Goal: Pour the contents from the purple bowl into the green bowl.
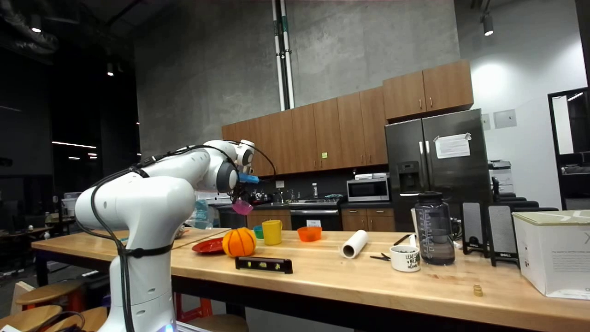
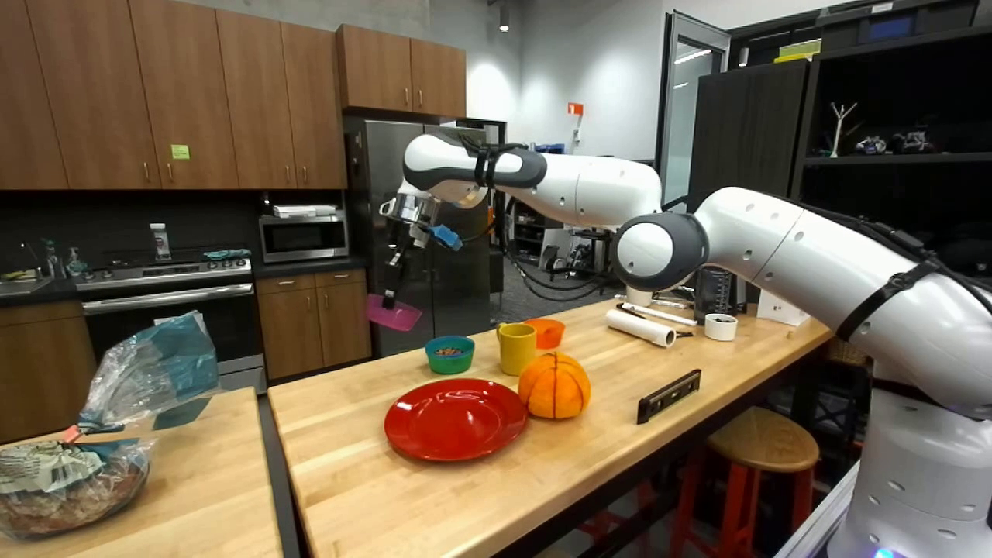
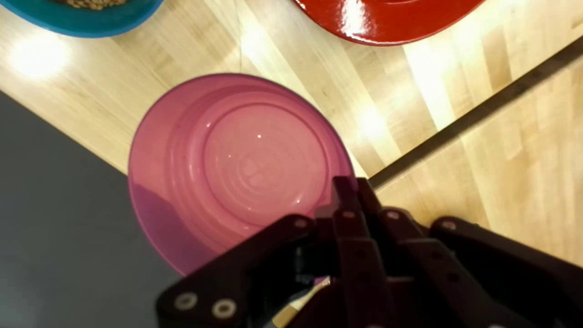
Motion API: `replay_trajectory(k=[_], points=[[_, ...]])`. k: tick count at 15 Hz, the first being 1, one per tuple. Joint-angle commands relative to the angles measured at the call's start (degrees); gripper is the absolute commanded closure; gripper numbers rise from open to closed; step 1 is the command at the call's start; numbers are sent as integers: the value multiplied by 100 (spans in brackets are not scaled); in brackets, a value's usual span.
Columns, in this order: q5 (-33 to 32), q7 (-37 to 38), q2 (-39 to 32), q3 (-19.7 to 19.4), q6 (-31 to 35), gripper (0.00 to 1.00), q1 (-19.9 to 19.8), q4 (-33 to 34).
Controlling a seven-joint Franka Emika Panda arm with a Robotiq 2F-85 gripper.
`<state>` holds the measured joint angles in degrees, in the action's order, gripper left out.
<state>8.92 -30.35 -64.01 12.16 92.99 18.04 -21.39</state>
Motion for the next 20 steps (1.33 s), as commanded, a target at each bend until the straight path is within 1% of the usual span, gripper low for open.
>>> replay_trajectory(k=[1,6,13,19,20], points=[[-475,192,-200,-296,120,99,283,136],[-883,352,-538,-524,317,99,486,136],[-1204,648,-951,-754,656,99,595,147],[-1296,614,-871,-782,805,99,715,-25],[-1297,598,-862,-779,805,78,731,-30]])
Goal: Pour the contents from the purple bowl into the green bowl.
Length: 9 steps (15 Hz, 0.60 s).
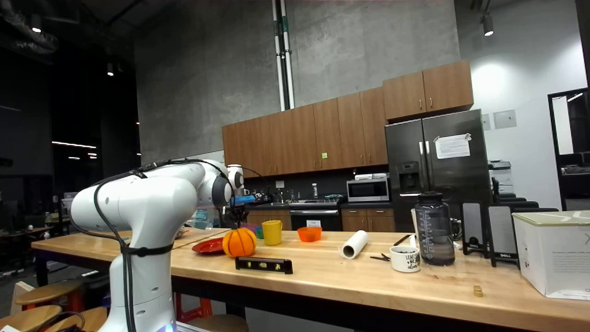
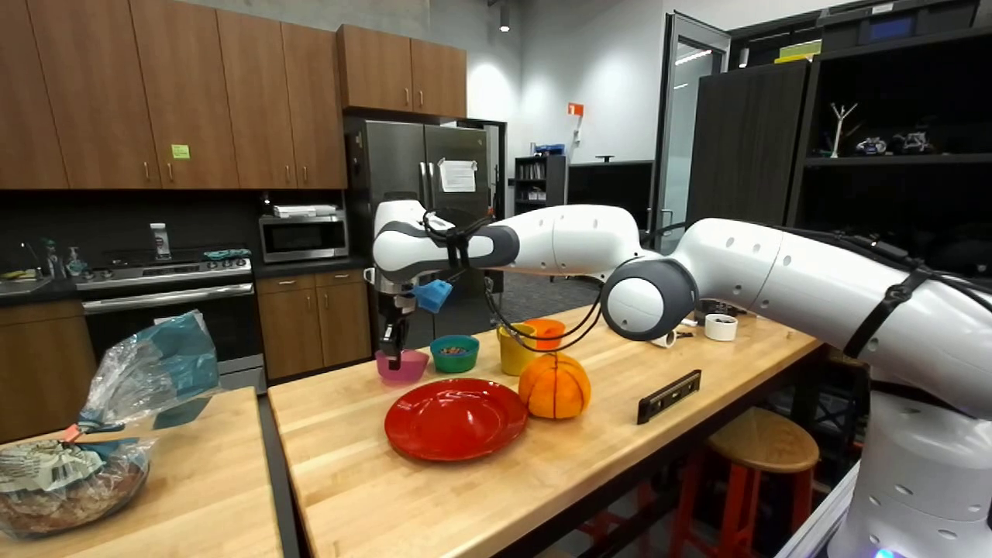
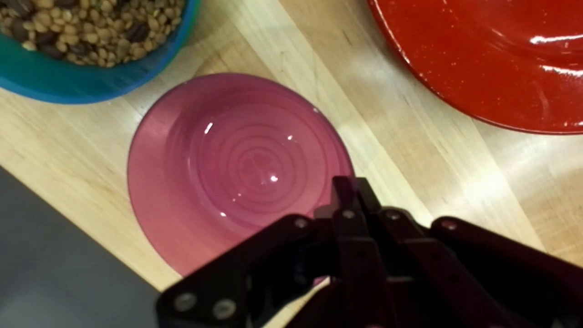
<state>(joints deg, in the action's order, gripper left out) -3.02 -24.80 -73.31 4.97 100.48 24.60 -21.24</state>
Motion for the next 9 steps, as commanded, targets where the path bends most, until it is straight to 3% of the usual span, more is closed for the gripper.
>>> replay_trajectory(k=[1,9], points=[[-96,38,71,-50,53,71,87,-44],[-5,-60,413,27,20,22,37,0]])
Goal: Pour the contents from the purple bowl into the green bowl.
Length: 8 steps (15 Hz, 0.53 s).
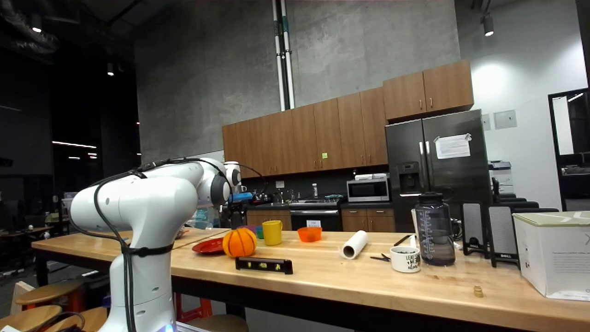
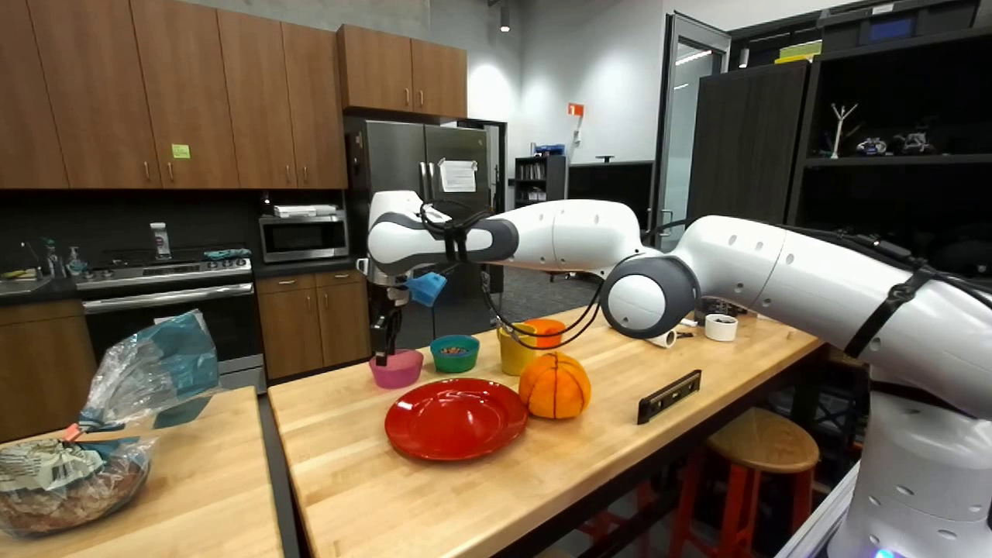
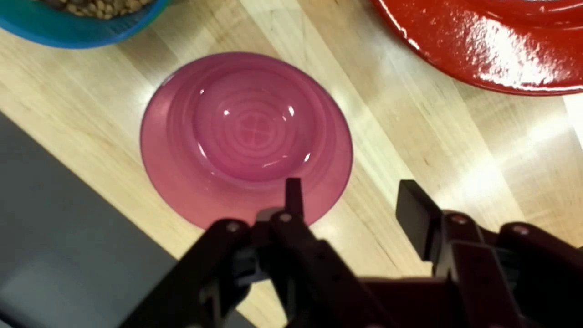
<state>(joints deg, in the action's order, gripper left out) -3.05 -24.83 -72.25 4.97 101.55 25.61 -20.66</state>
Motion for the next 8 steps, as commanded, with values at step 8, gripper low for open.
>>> replay_trajectory(k=[8], points=[[71,-338,959,111,-723,0,-239,-171]])
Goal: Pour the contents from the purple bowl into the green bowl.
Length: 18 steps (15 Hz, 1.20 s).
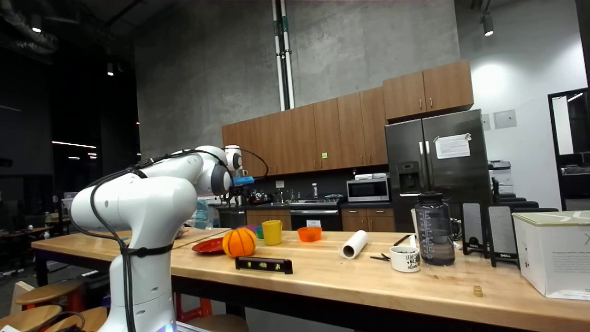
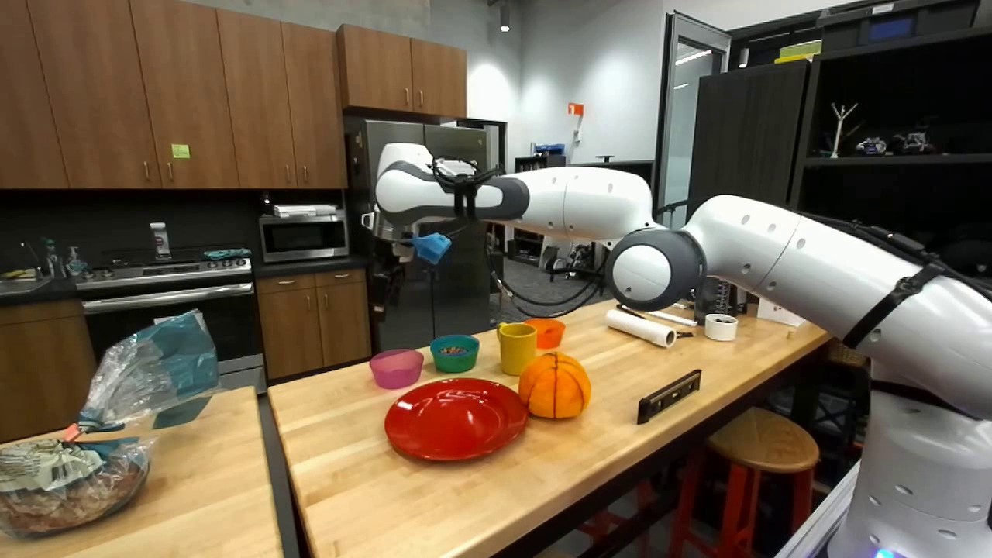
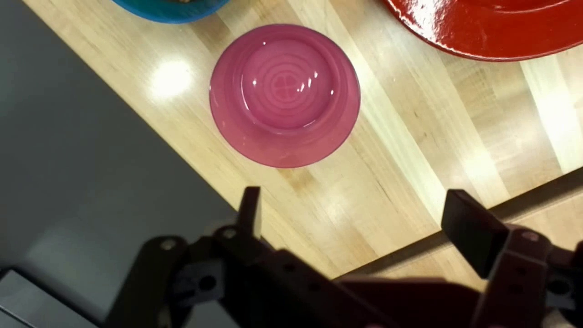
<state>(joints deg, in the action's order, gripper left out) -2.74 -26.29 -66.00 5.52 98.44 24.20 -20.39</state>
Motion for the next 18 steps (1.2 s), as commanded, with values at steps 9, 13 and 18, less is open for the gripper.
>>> replay_trajectory(k=[9,13,18], points=[[89,-667,871,107,-2570,0,-418,-305],[196,-681,956,169,-3207,0,-575,-287],[287,-373,947,168,-3443,0,-680,-207]])
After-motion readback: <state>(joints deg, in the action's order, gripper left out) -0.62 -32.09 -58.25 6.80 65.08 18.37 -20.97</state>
